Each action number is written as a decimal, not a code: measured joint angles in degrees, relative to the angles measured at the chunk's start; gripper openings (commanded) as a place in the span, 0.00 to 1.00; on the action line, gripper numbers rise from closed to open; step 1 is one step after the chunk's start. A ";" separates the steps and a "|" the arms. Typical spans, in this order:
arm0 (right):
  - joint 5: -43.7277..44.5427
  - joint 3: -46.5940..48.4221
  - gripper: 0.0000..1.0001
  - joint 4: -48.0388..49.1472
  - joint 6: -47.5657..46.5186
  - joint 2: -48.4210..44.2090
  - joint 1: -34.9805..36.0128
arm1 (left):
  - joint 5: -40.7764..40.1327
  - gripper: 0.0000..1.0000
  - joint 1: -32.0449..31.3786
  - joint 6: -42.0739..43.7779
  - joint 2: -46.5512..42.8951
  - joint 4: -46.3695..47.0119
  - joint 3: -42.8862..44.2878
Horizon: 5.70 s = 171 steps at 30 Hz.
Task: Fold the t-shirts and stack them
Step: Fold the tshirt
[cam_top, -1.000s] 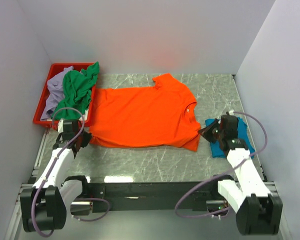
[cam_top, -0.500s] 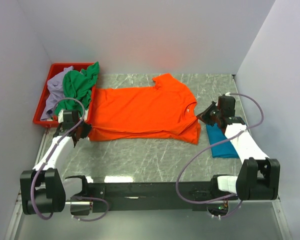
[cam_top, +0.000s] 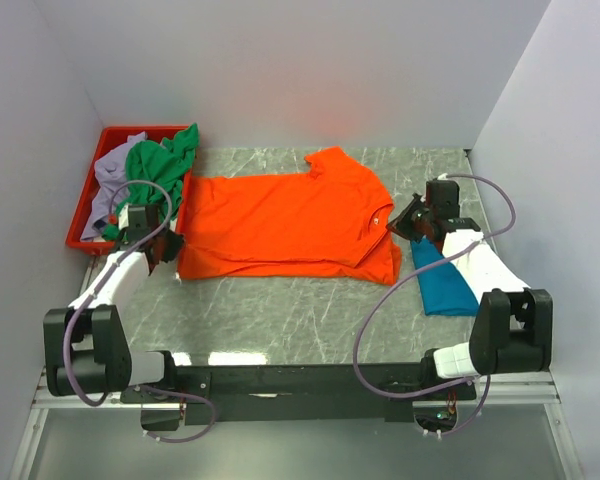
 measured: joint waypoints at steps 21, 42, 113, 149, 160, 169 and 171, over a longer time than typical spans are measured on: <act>1.01 5.79 0.00 -0.98 -0.20 5.49 1.27 | -8.87 0.33 -8.04 -0.07 10.01 -2.58 8.31; 0.92 5.25 0.00 -0.11 -0.24 5.49 1.51 | -26.25 0.40 -14.38 -8.13 18.38 -16.24 14.73; 7.72 10.27 0.49 -8.83 -5.53 6.38 4.13 | -25.38 0.67 -15.80 -1.42 10.71 -12.57 16.98; 11.67 -2.34 0.02 -4.94 -7.41 5.42 4.09 | -27.78 0.55 -19.39 -4.26 11.30 -4.81 0.68; 21.07 4.24 0.10 -11.67 -10.49 7.37 4.13 | -29.40 0.54 -19.41 -4.24 13.77 -6.73 1.36; 23.15 4.50 0.53 -13.38 -11.04 12.76 4.72 | -28.94 0.54 -19.41 -4.00 12.68 -6.88 1.44; 23.08 3.91 0.54 -13.31 -10.60 11.43 4.72 | -28.76 0.54 -19.41 -3.98 11.78 -6.88 1.44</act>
